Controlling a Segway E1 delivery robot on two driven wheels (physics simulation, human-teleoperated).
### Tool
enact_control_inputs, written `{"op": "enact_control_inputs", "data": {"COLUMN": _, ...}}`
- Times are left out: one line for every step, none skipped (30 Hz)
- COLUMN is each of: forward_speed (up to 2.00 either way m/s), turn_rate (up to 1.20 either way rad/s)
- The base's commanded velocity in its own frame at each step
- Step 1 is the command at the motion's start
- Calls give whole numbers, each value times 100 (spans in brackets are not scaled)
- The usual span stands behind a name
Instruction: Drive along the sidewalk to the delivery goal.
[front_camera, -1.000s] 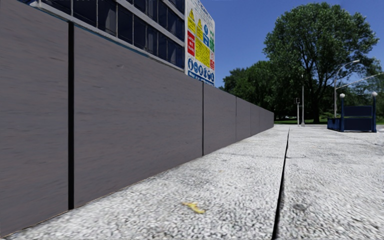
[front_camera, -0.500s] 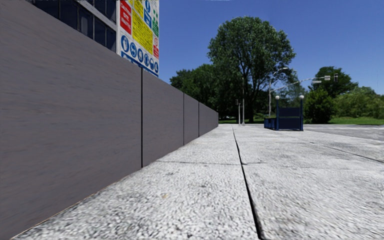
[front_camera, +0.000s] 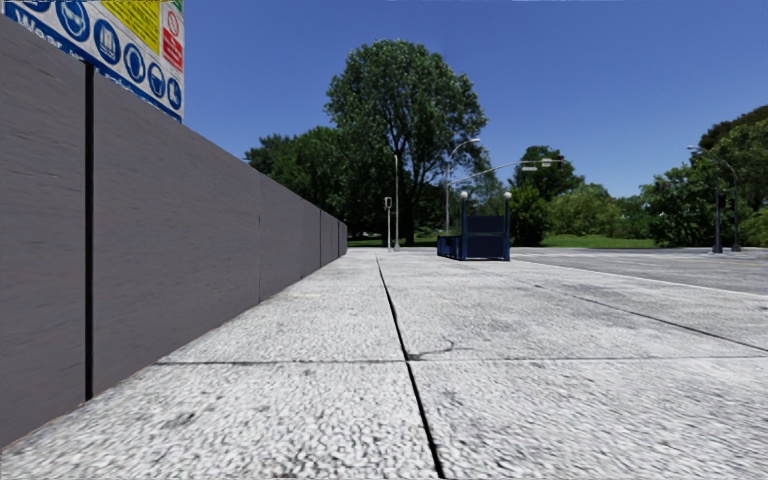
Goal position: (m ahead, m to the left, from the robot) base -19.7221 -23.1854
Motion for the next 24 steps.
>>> {"op": "enact_control_inputs", "data": {"forward_speed": 200, "turn_rate": 0}}
{"op": "enact_control_inputs", "data": {"forward_speed": 200, "turn_rate": 0}}
{"op": "enact_control_inputs", "data": {"forward_speed": 200, "turn_rate": 0}}
{"op": "enact_control_inputs", "data": {"forward_speed": 200, "turn_rate": 0}}
{"op": "enact_control_inputs", "data": {"forward_speed": 200, "turn_rate": 0}}
{"op": "enact_control_inputs", "data": {"forward_speed": 200, "turn_rate": 0}}
{"op": "enact_control_inputs", "data": {"forward_speed": 200, "turn_rate": 0}}
{"op": "enact_control_inputs", "data": {"forward_speed": 200, "turn_rate": 0}}
{"op": "enact_control_inputs", "data": {"forward_speed": 200, "turn_rate": 0}}
{"op": "enact_control_inputs", "data": {"forward_speed": 200, "turn_rate": 0}}
{"op": "enact_control_inputs", "data": {"forward_speed": 200, "turn_rate": 0}}
{"op": "enact_control_inputs", "data": {"forward_speed": 200, "turn_rate": 0}}
{"op": "enact_control_inputs", "data": {"forward_speed": 200, "turn_rate": 0}}
{"op": "enact_control_inputs", "data": {"forward_speed": 200, "turn_rate": 0}}
{"op": "enact_control_inputs", "data": {"forward_speed": 200, "turn_rate": 0}}
{"op": "enact_control_inputs", "data": {"forward_speed": 200, "turn_rate": 0}}
{"op": "enact_control_inputs", "data": {"forward_speed": 200, "turn_rate": 0}}
{"op": "enact_control_inputs", "data": {"forward_speed": 200, "turn_rate": 0}}
{"op": "enact_control_inputs", "data": {"forward_speed": 200, "turn_rate": 0}}
{"op": "enact_control_inputs", "data": {"forward_speed": 200, "turn_rate": 0}}
{"op": "enact_control_inputs", "data": {"forward_speed": 200, "turn_rate": 0}}
{"op": "enact_control_inputs", "data": {"forward_speed": 200, "turn_rate": 0}}
{"op": "enact_control_inputs", "data": {"forward_speed": 200, "turn_rate": 0}}
{"op": "enact_control_inputs", "data": {"forward_speed": 200, "turn_rate": 0}}
